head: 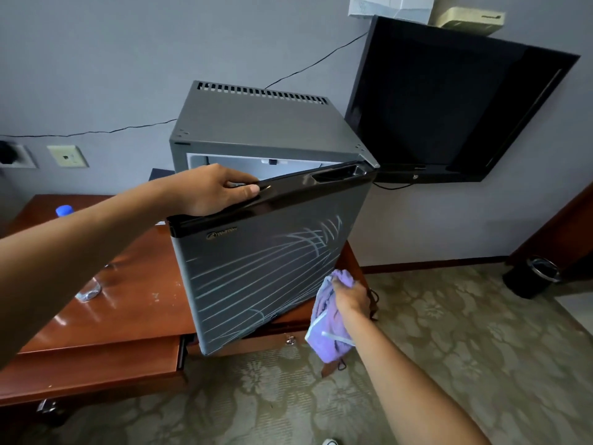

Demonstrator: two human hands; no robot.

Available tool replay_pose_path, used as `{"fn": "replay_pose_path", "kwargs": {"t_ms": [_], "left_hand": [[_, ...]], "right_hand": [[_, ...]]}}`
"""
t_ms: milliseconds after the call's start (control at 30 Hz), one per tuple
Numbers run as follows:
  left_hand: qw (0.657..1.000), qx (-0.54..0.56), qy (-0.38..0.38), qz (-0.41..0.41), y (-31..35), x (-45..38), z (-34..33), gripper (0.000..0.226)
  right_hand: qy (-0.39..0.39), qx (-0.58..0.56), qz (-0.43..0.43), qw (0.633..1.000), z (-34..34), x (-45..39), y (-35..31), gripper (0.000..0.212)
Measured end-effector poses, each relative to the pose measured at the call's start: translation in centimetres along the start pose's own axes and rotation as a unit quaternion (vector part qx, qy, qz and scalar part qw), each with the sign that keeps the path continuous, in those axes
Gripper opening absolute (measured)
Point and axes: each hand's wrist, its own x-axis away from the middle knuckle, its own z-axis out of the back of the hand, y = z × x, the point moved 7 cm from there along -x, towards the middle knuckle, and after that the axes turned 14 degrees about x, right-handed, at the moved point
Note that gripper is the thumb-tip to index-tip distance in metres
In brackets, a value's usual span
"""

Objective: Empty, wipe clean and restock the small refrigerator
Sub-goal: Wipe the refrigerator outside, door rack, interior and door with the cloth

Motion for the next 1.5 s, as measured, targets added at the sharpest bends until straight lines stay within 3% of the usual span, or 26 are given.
{"fn": "replay_pose_path", "kwargs": {"t_ms": [200, 400, 533, 667, 733, 800, 833, 900, 967, 1067, 1133, 1200, 1267, 1367, 1433, 1500], "left_hand": [[0.999, 0.027, 0.000, 0.018, 0.0, 0.0, -0.1, 0.038], [0.999, 0.035, 0.010, -0.016, 0.8, 1.6, 0.5, 0.036], [1.000, -0.026, -0.017, 0.001, 0.0, 2.5, 0.2, 0.049], [1.000, -0.006, -0.005, -0.014, 0.3, 3.0, 0.0, 0.043], [1.000, -0.013, -0.003, -0.017, 0.4, 3.1, -0.2, 0.043], [1.000, -0.021, 0.002, -0.013, 0.1, 3.0, -0.1, 0.043], [1.000, -0.021, 0.004, -0.010, 0.0, 3.0, 0.1, 0.043], [1.000, -0.008, 0.008, -0.005, -0.2, 3.0, 0.3, 0.042], [1.000, 0.007, 0.006, -0.010, -0.1, 3.2, 0.2, 0.041], [1.000, 0.016, 0.008, -0.015, -0.1, 3.2, 0.2, 0.041], [1.000, 0.016, 0.012, -0.014, -0.1, 3.0, 0.4, 0.041], [1.000, 0.016, 0.008, -0.013, -0.2, 2.8, 0.6, 0.048], [1.000, 0.015, 0.004, -0.012, -0.4, 2.7, 0.6, 0.054], [0.999, 0.028, 0.003, -0.015, -0.3, 2.5, 0.5, 0.051], [1.000, 0.018, -0.010, -0.016, -0.3, 2.5, 0.2, 0.043], [1.000, -0.005, -0.020, -0.020, -0.3, 2.4, 0.0, 0.038]], "right_hand": [[0.064, -0.111, 0.135, 0.983, 5.3, 8.7, -7.4, 0.028], [0.084, -0.220, 0.295, 0.926, 5.4, 21.7, -14.5, 0.025], [0.157, -0.186, 0.464, 0.852, 2.1, 29.9, -17.8, 0.022], [0.230, -0.041, 0.552, 0.800, -4.3, 32.8, -18.3, 0.034], [0.242, 0.013, 0.546, 0.802, -7.5, 31.3, -16.6, 0.035], [0.200, 0.059, 0.523, 0.826, -10.9, 29.3, -13.7, 0.028], [0.170, 0.119, 0.493, 0.845, -13.1, 27.9, -11.7, 0.027], [0.028, 0.266, 0.383, 0.884, -17.5, 25.1, -5.9, 0.027], [-0.092, 0.359, 0.285, 0.884, -19.6, 23.3, 0.5, 0.029], [-0.139, 0.402, 0.267, 0.865, -19.5, 23.4, 5.5, 0.046], [-0.122, 0.353, 0.292, 0.881, -17.6, 24.5, 4.6, 0.044], [-0.063, 0.243, 0.328, 0.911, -14.7, 25.7, 1.3, 0.043], [0.021, 0.108, 0.381, 0.918, -10.6, 27.4, -4.1, 0.045], [0.153, -0.087, 0.469, 0.866, -4.4, 30.3, -12.1, 0.046], [0.200, -0.139, 0.508, 0.826, -2.6, 31.5, -16.5, 0.044], [0.225, -0.131, 0.526, 0.810, -3.5, 31.4, -19.2, 0.048]]}}
